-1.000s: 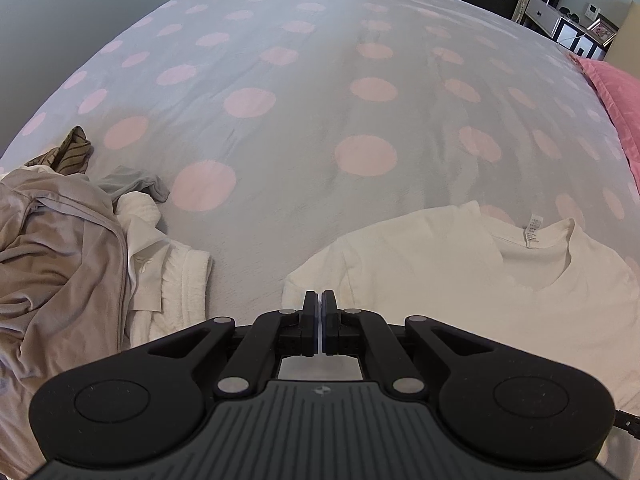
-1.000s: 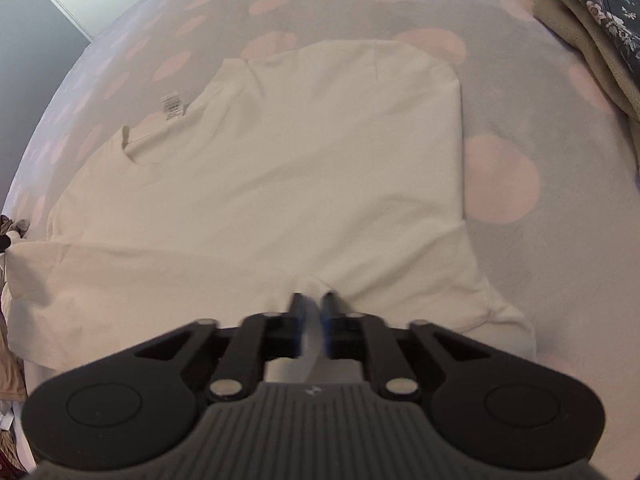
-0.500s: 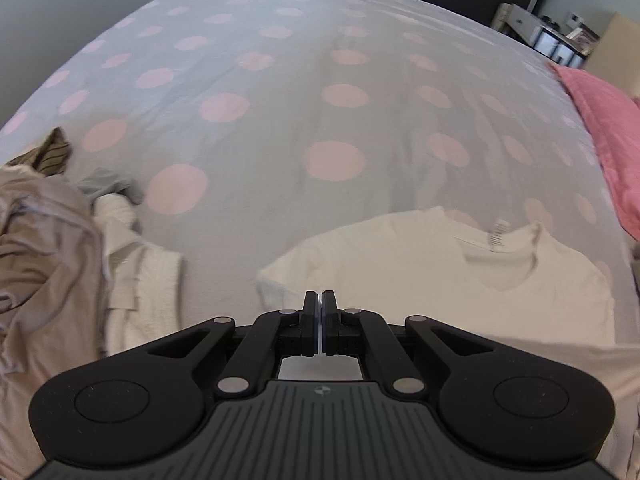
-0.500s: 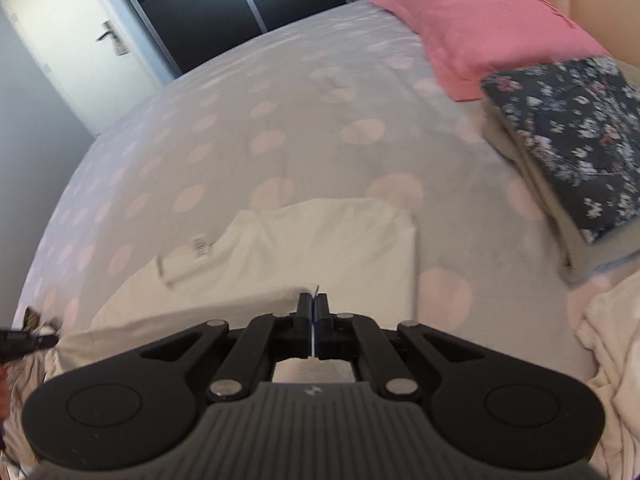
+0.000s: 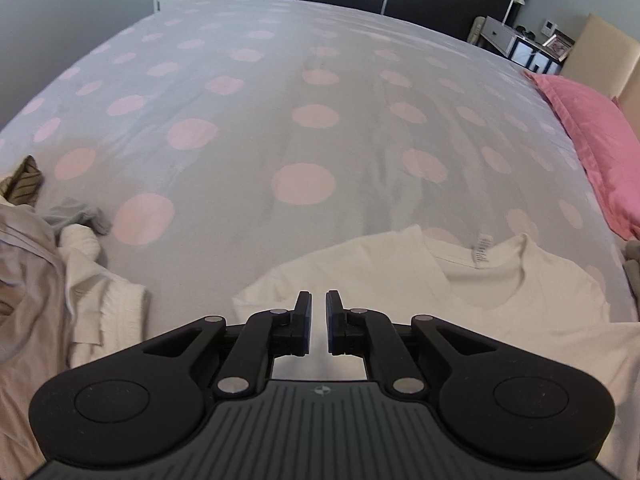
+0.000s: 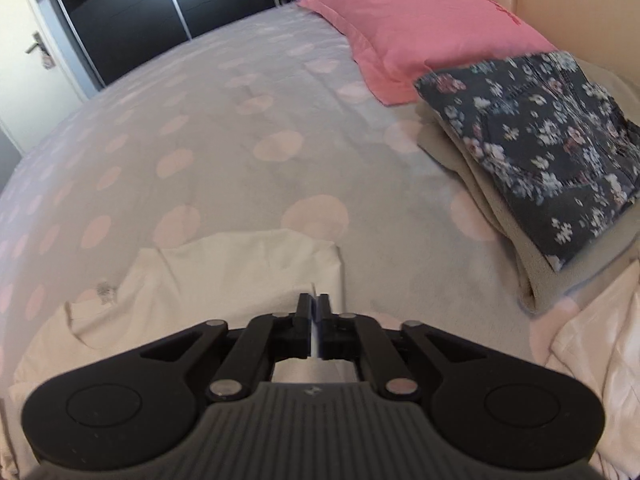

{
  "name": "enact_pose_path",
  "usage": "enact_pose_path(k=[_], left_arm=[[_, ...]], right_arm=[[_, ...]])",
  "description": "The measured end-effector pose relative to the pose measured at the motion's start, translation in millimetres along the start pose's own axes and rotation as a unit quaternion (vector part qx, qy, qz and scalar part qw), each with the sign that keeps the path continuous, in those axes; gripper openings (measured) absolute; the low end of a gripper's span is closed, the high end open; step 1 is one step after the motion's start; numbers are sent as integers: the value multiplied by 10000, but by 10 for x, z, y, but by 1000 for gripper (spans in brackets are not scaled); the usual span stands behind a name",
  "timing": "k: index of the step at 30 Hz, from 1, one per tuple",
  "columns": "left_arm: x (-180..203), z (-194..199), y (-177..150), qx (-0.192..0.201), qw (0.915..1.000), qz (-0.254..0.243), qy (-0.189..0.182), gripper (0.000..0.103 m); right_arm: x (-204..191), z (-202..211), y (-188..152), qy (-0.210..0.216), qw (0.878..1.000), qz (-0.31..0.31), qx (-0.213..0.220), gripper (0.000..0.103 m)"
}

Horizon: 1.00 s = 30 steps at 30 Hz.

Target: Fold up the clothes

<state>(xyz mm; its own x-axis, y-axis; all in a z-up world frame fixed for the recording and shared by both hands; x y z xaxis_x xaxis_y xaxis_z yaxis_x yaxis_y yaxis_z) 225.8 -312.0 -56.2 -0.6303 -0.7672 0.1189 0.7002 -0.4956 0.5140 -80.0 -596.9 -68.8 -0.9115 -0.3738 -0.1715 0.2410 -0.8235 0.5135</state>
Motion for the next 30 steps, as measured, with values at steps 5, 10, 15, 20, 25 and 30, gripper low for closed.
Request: enact_pose_path(k=[5,10,15,20,25,30], left_arm=[[-224,-150,-55,-218,9991,283,230,18],[-317,-396,-198,-789,9956,478,153,21],[-206,-504,-333,-892,9950,47,449,14],[-97,-493,-347,-862,9940,-227,637,10],[-37,-377,-364,-822,9923,-582,722,10],[76,-159,-434,-797,9870,-1189,724,10]], right_arm=[[198,-78,-38,-27,9992,-306,-246,19],[361,-166,-102,120,9971,-475,-579,25],[385,-224,-281,342,9944,-352,-934,27],[402,-86,-374,544,9952,-368,-731,28],[391,-99,-423,220,9967,25,-778,27],[310,-52,-496,435,9939,680,-747,27]])
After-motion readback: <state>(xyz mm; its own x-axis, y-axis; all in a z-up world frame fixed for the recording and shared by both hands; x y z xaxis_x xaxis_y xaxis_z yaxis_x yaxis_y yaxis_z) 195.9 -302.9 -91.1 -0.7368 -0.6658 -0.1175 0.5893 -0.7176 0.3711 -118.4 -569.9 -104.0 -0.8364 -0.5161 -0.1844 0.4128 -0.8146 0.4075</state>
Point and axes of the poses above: each gripper's, at about its wrist camera, not at the fingertips, and z roughly against the way its jaws point, x to its right, y to its top, the point moved 3 cm from there along -z, roughly the way its jaws point, and after that the axes turned 3 degrees about -x, right-handed, at the moved point
